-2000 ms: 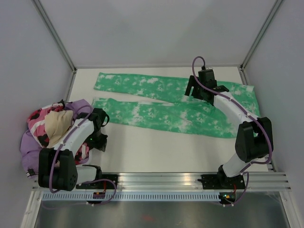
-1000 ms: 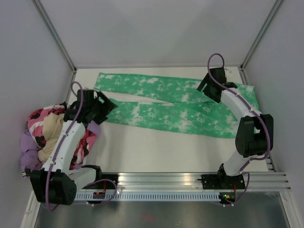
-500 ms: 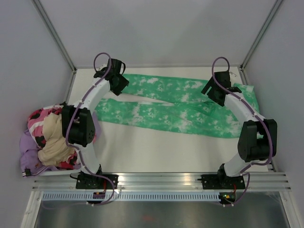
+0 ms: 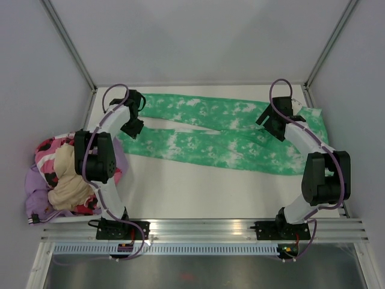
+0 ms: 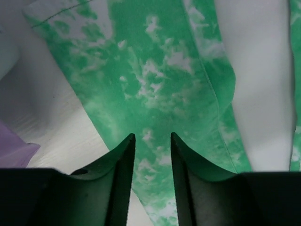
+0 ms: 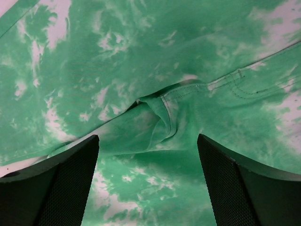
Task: Fold and stack the trousers
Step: Flatten the trousers out
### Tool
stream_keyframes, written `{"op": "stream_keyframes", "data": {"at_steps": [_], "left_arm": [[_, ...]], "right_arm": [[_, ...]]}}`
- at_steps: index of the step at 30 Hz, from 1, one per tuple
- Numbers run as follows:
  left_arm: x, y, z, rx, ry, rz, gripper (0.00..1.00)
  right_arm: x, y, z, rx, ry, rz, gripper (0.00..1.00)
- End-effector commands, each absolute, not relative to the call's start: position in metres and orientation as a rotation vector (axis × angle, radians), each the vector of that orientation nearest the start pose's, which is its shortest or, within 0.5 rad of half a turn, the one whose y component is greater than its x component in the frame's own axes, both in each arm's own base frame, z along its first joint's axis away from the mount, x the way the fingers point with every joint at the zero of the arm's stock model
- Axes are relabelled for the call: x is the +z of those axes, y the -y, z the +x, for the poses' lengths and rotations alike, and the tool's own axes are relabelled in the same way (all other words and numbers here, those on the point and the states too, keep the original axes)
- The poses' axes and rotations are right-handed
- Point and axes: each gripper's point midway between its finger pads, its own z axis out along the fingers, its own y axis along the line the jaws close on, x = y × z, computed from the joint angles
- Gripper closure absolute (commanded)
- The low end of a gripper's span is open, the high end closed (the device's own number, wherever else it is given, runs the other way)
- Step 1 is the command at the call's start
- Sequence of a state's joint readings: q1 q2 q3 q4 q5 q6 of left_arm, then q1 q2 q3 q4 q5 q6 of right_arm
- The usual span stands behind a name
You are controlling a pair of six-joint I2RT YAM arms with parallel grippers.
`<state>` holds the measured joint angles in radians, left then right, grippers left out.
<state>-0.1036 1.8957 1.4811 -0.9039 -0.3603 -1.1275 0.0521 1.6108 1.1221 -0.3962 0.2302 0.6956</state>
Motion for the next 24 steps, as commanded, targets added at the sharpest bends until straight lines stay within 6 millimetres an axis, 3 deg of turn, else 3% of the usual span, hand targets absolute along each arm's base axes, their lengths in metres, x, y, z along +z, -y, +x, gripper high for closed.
{"op": "stream_keyframes", "data": {"at_steps": [1,2,5,9,14,16,18,20,21,22,23,24], "left_arm": [[0.078,0.017,0.432,0.141,-2.303,-1.308,0.63],[0.074,0.017,0.431,0.161,-2.324,-1.299,0.74],[0.059,0.015,0.433,0.191,-2.353,-1.287,0.79],[0.044,0.0,0.424,0.244,-2.365,-1.327,0.79],[0.037,-0.011,0.421,0.249,-2.4,-1.316,0.79],[0.045,-0.006,0.431,0.179,-2.415,-1.233,0.79],[0.07,0.002,0.455,0.063,-2.358,-1.151,0.79],[0.1,0.017,0.477,-0.087,-2.327,-1.006,0.79],[0.119,0.027,0.498,-0.189,-2.277,-0.91,0.79],[0.137,0.033,0.513,-0.247,-2.229,-0.862,0.8],[0.142,0.039,0.524,-0.285,-2.207,-0.823,0.85],[0.151,0.043,0.538,-0.327,-2.162,-0.798,0.97]], "right_arm": [[0.12,-0.003,0.415,0.074,-2.188,0.89,0.08],[0.119,0.003,0.414,0.061,-2.187,0.91,0.08],[0.116,0.014,0.409,0.079,-2.174,1.002,0.08],[0.11,0.046,0.389,0.052,-2.152,1.148,0.08],[0.126,0.07,0.372,-0.074,-2.073,1.172,0.08],[0.124,0.082,0.369,-0.147,-2.055,1.18,0.08],[0.124,0.088,0.381,-0.155,-2.047,1.13,0.08],[0.145,0.088,0.416,-0.097,-2.009,1.01,0.1],[0.132,0.085,0.428,-0.107,-2.079,0.921,0.14],[0.134,0.088,0.44,-0.114,-2.078,0.889,0.17],[0.131,0.094,0.458,-0.149,-2.084,0.868,0.4],[0.128,0.1,0.464,-0.194,-2.093,0.855,0.54]]}}
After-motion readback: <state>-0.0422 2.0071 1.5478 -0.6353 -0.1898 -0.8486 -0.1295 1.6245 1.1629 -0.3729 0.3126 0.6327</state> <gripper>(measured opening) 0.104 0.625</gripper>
